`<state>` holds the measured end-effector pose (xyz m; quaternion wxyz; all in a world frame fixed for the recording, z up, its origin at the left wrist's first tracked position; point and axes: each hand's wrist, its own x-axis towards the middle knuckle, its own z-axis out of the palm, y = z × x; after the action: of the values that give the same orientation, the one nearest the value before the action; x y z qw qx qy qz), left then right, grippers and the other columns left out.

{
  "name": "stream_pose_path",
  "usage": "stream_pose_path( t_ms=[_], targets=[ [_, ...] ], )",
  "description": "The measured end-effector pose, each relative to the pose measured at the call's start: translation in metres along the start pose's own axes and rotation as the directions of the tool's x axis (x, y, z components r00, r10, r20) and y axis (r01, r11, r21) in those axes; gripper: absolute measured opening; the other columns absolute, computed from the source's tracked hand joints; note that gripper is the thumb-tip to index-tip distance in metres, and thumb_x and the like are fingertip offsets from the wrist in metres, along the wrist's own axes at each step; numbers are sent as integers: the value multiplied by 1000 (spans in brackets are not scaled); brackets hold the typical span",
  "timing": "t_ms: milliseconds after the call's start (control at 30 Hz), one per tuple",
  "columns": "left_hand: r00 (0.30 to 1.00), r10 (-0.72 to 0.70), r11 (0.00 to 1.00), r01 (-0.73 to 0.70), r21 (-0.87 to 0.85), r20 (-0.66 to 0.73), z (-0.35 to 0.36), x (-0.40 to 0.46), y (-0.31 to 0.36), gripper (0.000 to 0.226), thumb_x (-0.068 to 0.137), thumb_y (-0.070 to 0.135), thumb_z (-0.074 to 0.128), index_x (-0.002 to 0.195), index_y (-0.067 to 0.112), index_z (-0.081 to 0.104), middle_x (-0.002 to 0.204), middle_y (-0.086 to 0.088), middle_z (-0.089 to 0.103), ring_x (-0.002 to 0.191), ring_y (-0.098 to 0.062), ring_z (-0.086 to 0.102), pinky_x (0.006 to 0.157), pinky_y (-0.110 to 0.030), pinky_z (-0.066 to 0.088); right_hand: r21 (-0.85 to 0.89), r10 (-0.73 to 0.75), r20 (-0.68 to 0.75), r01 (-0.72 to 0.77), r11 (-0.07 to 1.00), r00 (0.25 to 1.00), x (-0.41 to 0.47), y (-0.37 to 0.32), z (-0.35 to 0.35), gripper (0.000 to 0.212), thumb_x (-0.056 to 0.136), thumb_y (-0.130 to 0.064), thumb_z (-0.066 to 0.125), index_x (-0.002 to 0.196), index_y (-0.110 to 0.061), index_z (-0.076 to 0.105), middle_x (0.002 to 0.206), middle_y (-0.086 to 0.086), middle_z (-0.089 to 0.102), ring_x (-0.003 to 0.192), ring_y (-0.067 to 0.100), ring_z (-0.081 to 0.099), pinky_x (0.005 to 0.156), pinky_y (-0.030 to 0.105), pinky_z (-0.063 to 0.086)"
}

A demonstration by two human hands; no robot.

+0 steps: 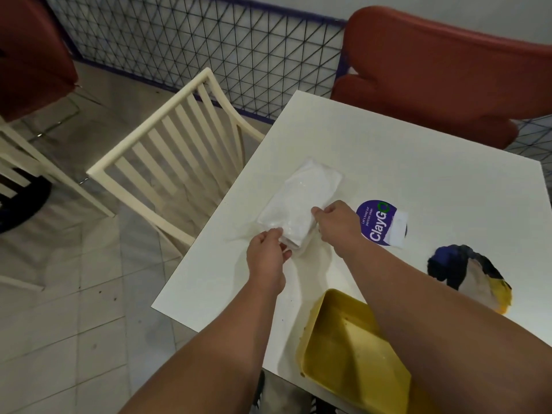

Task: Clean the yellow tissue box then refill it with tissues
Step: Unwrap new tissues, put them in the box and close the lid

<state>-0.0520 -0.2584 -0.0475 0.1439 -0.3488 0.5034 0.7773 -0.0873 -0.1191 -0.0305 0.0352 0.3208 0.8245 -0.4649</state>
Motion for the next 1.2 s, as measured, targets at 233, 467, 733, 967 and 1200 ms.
stream_pose_path(
  t_ms=[233, 467, 733, 967, 1200],
  targets=[
    [1000, -24, 999, 24, -23, -19, 0, 0, 0, 27, 80, 13, 60, 107, 5, 64, 99, -12, 68, 90, -28, 69, 80, -42, 59, -103, -36, 29, 39, 994, 999, -3, -6, -7, 27, 87, -39, 60, 94, -14, 53, 93, 2, 60, 82, 22, 59, 66, 28, 42],
    [1000, -9, 999, 8, -35, -8, -1, 2, -4, 27, 79, 16, 67, 105, 9, 65, 103, -10, 67, 96, -30, 67, 78, -41, 59, -125, -236, -119, 222, 967, 964, 29, -24, -24, 68, 86, -34, 64, 142, -8, 36, 144, 12, 36, 132, 28, 38, 108, 34, 31],
    [1000, 20, 1000, -20, -22, 24, -7, 4, -6, 25, 83, 9, 59, 107, 7, 64, 107, -19, 66, 100, -35, 66, 79, -40, 58, 61, -120, -15, 121, 991, 993, 66, -31, -23, 41, 90, -30, 60, 128, -17, 54, 122, 0, 56, 115, 21, 52, 101, 34, 42],
    [998, 44, 998, -45, 39, 49, -9, 0, -5, 23, 83, 11, 66, 105, 6, 64, 102, -21, 65, 86, -29, 65, 81, -45, 58, 25, -191, -161, 197, 980, 968, 70, -26, -14, 15, 92, -11, 48, 97, -11, 62, 82, -8, 58, 82, 16, 52, 70, 21, 37],
    [999, 33, 999, -34, 42, 18, -17, -2, -3, 34, 81, 24, 75, 108, 8, 63, 105, -12, 71, 93, -30, 70, 77, -44, 59, 15, -178, -216, 186, 982, 960, 67, -26, -10, 19, 93, -8, 40, 97, -6, 58, 88, -4, 57, 78, 18, 48, 49, 7, 30]
  ],
)
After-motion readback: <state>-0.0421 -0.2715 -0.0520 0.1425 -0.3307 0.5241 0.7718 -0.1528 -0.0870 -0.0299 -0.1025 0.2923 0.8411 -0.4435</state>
